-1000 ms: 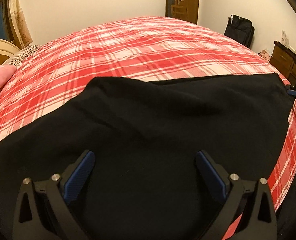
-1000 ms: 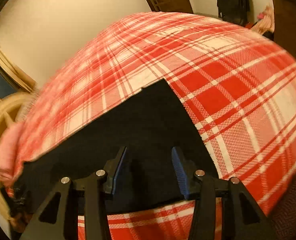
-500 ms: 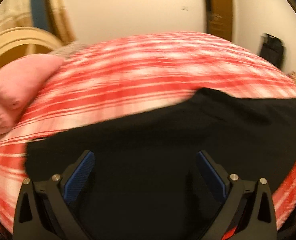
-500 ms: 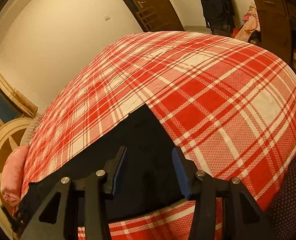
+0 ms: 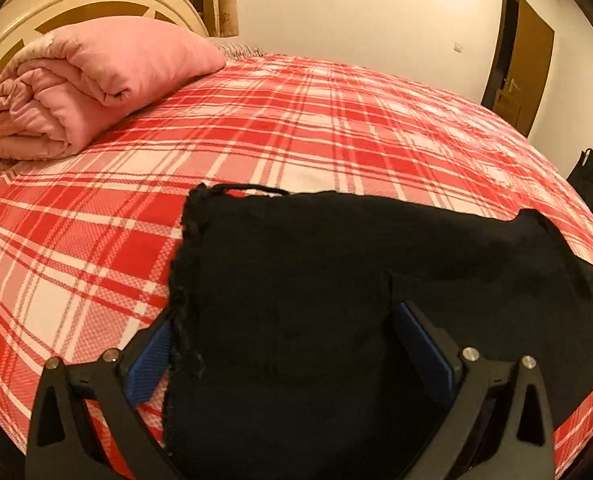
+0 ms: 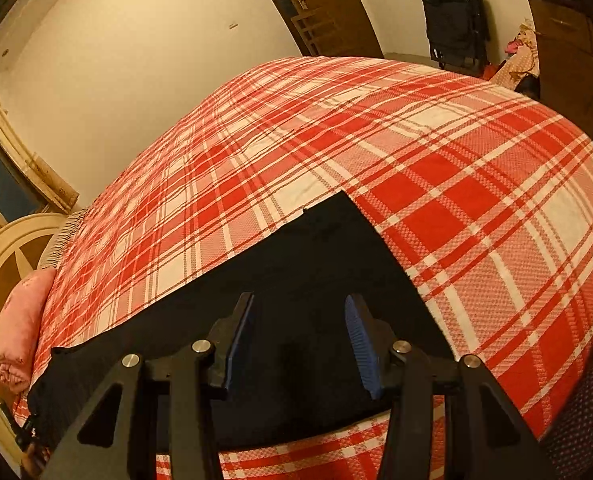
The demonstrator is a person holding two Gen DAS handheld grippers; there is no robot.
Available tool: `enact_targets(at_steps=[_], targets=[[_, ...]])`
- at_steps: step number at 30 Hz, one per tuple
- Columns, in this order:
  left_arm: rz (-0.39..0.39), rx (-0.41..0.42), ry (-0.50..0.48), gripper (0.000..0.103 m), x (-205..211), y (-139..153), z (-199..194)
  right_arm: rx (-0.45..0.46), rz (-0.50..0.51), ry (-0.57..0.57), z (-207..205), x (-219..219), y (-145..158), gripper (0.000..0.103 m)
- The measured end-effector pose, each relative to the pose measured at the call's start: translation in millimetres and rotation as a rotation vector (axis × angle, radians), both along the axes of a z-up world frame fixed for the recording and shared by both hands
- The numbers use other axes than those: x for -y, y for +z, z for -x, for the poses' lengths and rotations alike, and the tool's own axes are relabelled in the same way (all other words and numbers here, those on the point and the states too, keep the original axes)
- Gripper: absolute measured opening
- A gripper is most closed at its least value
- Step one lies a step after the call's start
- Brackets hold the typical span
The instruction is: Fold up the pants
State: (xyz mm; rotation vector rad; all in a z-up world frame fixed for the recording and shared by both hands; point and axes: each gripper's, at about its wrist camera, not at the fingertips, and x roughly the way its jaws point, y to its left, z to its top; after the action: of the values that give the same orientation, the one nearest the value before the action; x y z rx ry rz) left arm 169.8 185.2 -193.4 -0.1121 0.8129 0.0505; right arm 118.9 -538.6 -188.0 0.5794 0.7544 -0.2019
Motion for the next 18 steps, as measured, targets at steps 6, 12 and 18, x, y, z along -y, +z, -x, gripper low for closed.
enact_targets(at_steps=[6,12,18], targets=[[-0.102,0.092,-0.009,0.103,21,40,18,-0.009,0.031,-0.073,16,22,5,0.055],[-0.074,0.176,-0.147,0.103,80,73,16,-0.051,0.018,-0.096,26,41,-7,0.058],[-0.090,0.148,-0.335,0.103,161,62,-2,-0.083,-0.020,-0.098,32,48,-21,0.058]])
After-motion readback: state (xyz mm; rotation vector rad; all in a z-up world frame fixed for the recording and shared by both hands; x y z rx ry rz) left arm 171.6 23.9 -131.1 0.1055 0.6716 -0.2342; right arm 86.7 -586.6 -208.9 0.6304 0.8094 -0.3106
